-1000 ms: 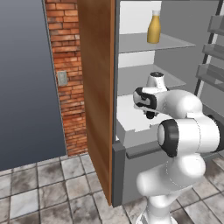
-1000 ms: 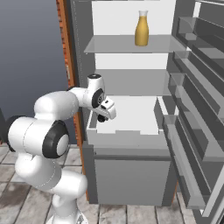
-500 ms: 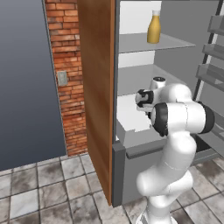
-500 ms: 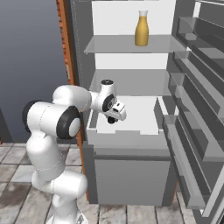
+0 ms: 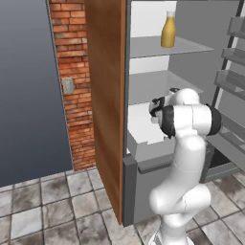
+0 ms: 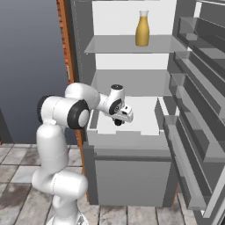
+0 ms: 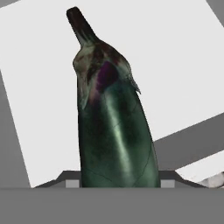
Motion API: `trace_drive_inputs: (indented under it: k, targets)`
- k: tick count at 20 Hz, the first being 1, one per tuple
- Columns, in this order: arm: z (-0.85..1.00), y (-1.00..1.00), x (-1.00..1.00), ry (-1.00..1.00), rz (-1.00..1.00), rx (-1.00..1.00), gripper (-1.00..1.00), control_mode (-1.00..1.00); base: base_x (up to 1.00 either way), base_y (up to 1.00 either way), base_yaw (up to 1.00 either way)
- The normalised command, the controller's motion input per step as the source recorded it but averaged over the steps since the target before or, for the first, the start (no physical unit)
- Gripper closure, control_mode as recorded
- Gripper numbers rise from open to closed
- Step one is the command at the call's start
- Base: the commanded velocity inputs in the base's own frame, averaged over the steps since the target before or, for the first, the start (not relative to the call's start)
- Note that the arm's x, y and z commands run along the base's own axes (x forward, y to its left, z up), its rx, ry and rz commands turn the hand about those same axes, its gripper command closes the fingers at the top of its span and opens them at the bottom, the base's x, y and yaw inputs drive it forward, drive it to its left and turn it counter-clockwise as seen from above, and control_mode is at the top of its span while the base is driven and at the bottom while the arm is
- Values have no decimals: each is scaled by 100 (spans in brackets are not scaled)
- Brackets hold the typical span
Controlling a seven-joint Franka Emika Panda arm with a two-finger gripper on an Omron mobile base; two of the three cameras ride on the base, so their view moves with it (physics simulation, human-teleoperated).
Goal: Place the eggplant and sweet potato inside the fridge drawer. Close the drawer after placing the vegetables.
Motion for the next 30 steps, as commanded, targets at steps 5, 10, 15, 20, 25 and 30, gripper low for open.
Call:
trace_drive_inputs:
  k: [5,10,15,20,25,30]
  targets:
    - [-50,-8,10,0,12,1,100,-100,0,0,0]
    - [-54,0,-2,0,14,0,100,-100,0,0,0]
    - [-39,0,-34,0,12,0,100,-100,0,0,0]
    - [-5,0,-71,0,2,1,100,-100,0,0,0]
    - [1,-4,-94,0,0,4,100,-100,0,0,0]
    - [3,-3,36,1,5,0,100,-100,0,0,0]
